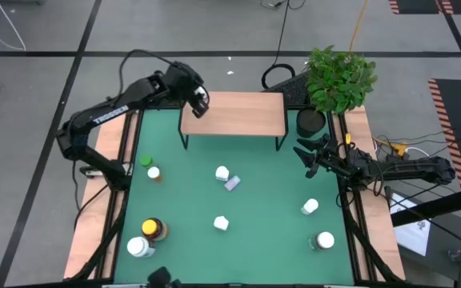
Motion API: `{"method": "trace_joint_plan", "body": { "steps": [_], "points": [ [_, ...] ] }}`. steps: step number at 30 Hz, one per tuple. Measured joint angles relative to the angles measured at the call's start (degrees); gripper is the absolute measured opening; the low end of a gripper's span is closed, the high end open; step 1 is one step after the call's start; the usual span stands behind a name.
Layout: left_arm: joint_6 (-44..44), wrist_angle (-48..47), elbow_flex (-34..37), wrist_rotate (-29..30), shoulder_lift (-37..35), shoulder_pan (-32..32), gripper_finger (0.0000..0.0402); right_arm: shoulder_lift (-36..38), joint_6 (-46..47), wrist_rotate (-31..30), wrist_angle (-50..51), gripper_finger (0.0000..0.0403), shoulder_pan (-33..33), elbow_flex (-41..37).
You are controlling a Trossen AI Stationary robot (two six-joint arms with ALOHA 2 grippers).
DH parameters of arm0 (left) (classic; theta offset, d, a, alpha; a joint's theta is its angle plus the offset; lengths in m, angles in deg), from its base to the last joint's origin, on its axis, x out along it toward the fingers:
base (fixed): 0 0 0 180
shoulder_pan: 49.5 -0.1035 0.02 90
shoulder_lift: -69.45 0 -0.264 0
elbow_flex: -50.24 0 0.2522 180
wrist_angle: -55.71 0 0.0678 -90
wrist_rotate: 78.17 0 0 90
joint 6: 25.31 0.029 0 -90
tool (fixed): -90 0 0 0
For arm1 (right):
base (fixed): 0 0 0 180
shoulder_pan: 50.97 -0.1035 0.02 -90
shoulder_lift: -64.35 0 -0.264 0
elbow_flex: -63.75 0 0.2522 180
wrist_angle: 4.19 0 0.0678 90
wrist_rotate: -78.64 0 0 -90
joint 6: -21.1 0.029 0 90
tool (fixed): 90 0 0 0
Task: Pick and place medicine bottles onto shelf by color
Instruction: Put the white and blue bottle on the shelf
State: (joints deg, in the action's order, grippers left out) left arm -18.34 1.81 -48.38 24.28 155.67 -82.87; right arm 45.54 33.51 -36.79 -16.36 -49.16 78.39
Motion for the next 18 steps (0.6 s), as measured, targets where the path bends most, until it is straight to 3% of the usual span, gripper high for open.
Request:
{"method": "trace_joint_plan", "body": {
  "steps": [18],
  "points": [
    [4.3,-0.3,0.0,-5.5,6.4,-1.6,0.0157,0.0,0.2,0.0,0.1,0.0187,0.0,0.0]
  ]
}}
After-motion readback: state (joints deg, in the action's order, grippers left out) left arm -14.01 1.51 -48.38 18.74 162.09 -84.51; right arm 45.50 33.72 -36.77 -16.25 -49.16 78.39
